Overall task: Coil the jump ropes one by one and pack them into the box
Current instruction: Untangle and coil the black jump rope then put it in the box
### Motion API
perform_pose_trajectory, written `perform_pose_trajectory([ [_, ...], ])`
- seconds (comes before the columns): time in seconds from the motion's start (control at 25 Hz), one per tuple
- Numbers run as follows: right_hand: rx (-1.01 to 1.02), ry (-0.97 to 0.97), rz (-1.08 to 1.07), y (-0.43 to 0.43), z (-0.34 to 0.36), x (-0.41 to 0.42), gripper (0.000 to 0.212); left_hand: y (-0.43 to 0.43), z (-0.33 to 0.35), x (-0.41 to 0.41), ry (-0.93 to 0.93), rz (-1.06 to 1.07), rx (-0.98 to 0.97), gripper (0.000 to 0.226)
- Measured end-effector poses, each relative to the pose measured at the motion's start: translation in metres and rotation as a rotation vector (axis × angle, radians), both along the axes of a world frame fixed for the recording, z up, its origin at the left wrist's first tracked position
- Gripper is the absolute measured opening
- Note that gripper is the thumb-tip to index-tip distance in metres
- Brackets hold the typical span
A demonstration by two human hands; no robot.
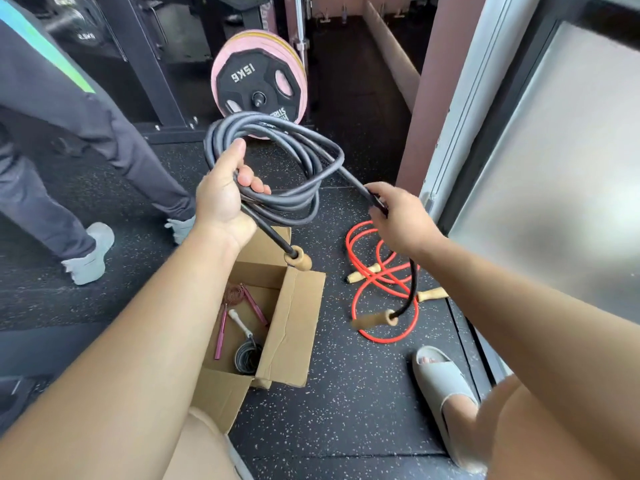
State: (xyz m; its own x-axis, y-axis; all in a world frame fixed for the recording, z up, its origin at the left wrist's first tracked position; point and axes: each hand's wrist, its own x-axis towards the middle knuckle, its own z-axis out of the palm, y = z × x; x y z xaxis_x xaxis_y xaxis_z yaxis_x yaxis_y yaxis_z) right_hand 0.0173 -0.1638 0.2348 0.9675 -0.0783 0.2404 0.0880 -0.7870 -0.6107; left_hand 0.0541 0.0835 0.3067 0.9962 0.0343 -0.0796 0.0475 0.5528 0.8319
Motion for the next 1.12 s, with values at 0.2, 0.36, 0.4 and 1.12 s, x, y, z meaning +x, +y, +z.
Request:
perform_pose_trajectory([
  [0.2, -0.073, 0.331, 0.19, 0.035, -0.012, -0.02, 0.051, -0.01, -0.002, -0.008, -0.006, 0.038, -0.064, 0.037],
  [0.36, 0.619, 0.534, 0.12, 0.053, -0.022, -0.023, 0.025, -0.009, 0.005, -0.007, 0.019, 0.136, -0.226, 0.037],
  [0.4, 0.655, 0.537, 0.133, 0.051, -0.025, -0.022, 0.022, -0.005, 0.007, -0.004, 0.024, 0.176, -0.258, 0.038],
  [1.12, -0.706, -0.088, 0.616, 0.072, 0.048, -0.031, 0.023, -0.04, -0.043, -0.025, -0.157, -0.075, 0.778, 0.034],
])
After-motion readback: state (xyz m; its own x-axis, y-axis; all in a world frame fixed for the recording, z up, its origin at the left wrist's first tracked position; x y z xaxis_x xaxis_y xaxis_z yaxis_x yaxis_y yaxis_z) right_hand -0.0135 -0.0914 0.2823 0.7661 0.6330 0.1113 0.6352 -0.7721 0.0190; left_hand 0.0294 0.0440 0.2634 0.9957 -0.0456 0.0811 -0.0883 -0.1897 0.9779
